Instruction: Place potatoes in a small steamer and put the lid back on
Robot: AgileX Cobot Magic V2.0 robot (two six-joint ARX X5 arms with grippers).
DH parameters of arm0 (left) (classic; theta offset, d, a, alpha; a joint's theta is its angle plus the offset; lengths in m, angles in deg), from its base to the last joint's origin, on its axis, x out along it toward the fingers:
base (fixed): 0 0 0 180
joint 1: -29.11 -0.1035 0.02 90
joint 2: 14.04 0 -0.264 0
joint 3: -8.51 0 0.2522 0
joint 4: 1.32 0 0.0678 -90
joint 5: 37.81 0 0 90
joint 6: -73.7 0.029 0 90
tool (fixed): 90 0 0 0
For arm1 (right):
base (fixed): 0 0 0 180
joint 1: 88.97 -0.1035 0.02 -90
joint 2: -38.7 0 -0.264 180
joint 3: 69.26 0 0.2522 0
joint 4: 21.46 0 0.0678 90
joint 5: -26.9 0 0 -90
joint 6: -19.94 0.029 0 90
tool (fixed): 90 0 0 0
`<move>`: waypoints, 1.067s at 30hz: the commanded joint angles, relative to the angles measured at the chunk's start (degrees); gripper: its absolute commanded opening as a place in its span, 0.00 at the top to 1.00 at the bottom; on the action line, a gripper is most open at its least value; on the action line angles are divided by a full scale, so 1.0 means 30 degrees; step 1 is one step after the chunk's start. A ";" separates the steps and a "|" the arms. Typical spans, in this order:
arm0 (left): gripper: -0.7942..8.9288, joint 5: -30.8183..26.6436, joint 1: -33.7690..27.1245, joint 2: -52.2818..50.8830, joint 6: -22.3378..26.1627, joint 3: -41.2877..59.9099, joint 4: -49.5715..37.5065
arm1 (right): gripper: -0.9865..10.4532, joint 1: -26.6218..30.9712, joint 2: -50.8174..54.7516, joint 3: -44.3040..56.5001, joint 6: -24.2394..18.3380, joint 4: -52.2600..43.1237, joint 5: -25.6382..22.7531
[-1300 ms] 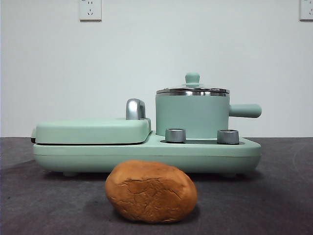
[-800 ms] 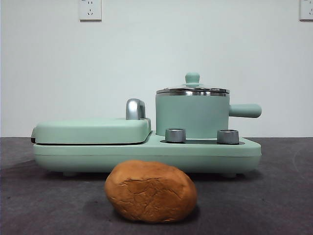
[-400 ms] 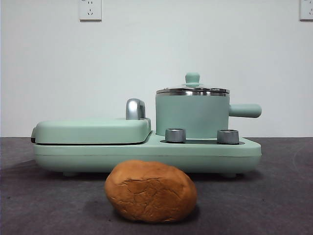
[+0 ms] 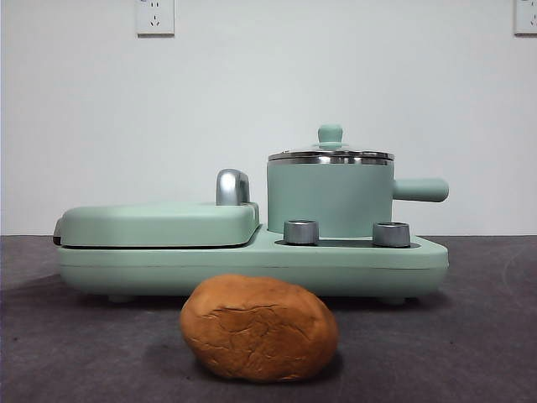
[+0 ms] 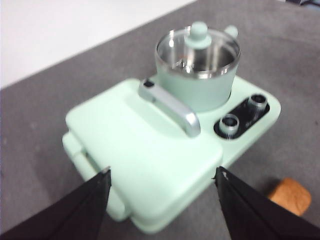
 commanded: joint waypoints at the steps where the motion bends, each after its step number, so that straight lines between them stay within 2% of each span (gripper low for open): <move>1: 0.57 0.0095 0.0386 0.0386 -0.0576 -0.0335 -0.1013 | 0.68 -0.0313 -0.0058 -0.0379 -0.0073 -0.0102 -0.0029; 5: 0.64 -0.0080 0.1217 0.1341 -0.1596 -0.0335 -0.2747 | 0.68 -0.0648 -0.0073 -0.0379 -0.0073 -0.0102 -0.0561; 15: 0.63 -0.1180 0.3891 0.6207 -0.2106 -0.0546 -0.7992 | 0.68 -0.0721 -0.0073 -0.0372 0.0284 -0.0109 -0.0729; 21: 0.63 -0.1625 0.5391 0.9908 -0.2091 -0.1960 -1.0571 | 0.68 -0.0721 -0.0080 -0.0379 0.0299 -0.0109 -0.0729; 32: 0.63 -0.2142 0.7300 1.6575 -0.2084 -0.7038 -1.1380 | 0.68 -0.0721 -0.0073 -0.0372 0.0437 -0.0109 -0.0721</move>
